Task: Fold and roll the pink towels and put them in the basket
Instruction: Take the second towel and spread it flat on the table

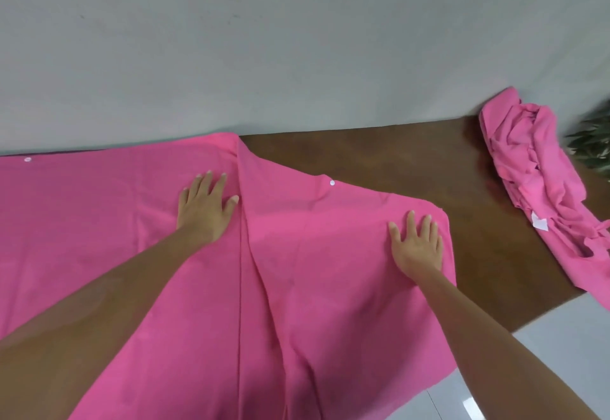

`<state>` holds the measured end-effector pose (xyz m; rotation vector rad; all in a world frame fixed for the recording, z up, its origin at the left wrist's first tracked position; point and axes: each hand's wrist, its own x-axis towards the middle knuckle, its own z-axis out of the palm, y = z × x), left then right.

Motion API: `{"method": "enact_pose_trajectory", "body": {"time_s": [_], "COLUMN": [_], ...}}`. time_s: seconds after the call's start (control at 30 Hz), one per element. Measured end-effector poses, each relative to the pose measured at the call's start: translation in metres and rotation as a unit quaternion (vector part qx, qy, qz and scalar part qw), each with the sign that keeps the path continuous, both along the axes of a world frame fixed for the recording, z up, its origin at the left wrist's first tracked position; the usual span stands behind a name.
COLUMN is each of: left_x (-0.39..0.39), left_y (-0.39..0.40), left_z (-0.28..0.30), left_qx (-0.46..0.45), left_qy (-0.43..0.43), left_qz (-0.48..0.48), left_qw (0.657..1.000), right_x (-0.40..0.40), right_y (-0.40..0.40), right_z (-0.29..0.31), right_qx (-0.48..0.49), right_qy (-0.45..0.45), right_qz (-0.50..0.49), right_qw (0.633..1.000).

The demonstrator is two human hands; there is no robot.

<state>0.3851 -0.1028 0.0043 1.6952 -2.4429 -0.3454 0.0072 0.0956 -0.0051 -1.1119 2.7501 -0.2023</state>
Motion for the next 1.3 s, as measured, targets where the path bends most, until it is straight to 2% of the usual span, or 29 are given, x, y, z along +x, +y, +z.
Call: {"method": "enact_pose_trajectory", "body": {"time_s": [0.13, 0.5, 0.77, 1.17, 1.3], "left_x": [0.001, -0.003, -0.002, 0.0, 0.001], "left_y": [0.002, 0.0, 0.002, 0.001, 0.001], "left_z": [-0.017, -0.021, -0.019, -0.021, -0.021], "left_qx": [-0.03, -0.051, -0.051, -0.05, -0.045], "left_qy": [-0.042, -0.04, -0.048, -0.037, -0.037], "left_qz": [0.022, 0.048, 0.055, 0.025, 0.023], "left_qw": [0.998, 0.997, 0.996, 0.998, 0.998], "right_x": [-0.043, -0.157, -0.222, -0.267, -0.269], "right_y": [-0.039, -0.156, -0.224, -0.258, -0.26], "right_z": [-0.004, 0.002, 0.002, 0.0, 0.0], "right_qx": [0.003, 0.031, 0.022, 0.006, -0.031], "right_qy": [0.023, 0.038, 0.044, 0.038, 0.023], "right_qz": [0.028, 0.156, 0.21, 0.263, 0.257], "right_qw": [0.999, 0.987, 0.976, 0.964, 0.966]}}
